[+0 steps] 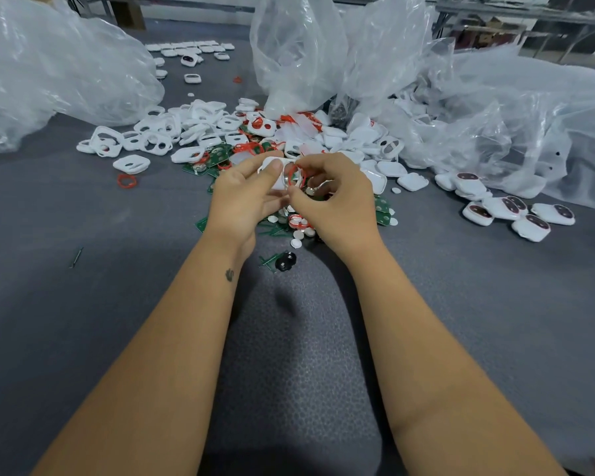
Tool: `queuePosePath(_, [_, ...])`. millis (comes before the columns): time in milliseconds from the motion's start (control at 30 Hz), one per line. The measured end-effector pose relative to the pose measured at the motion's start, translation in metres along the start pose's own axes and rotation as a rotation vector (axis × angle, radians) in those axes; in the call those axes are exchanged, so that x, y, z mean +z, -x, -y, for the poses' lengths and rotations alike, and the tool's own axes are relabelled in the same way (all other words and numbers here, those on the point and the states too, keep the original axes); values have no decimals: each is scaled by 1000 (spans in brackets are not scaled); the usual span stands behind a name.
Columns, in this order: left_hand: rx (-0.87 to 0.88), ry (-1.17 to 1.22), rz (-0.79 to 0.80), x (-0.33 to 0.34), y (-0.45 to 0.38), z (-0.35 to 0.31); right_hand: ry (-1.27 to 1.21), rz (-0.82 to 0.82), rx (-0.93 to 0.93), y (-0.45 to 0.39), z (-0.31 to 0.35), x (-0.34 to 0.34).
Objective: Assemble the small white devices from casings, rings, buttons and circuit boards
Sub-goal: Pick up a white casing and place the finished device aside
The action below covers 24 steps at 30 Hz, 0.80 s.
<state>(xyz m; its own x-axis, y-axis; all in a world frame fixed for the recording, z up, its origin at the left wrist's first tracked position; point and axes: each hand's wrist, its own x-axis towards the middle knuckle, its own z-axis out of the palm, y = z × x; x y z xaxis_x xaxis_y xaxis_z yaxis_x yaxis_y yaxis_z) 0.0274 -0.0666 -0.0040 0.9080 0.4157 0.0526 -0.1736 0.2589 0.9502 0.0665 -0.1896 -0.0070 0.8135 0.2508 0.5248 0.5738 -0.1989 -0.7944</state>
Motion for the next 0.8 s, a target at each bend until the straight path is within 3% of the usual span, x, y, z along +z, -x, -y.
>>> queuePosePath(467, [-29, -43, 130, -2, -2, 2, 155, 0, -15, -3, -4, -1])
queuePosePath(633, [-42, -26, 123, -1, -1, 1, 161, -20, -88, -1, -4, 0])
queuePosePath(800, [-61, -40, 14, -3, -2, 1, 163, -34, -132, -1, -5, 0])
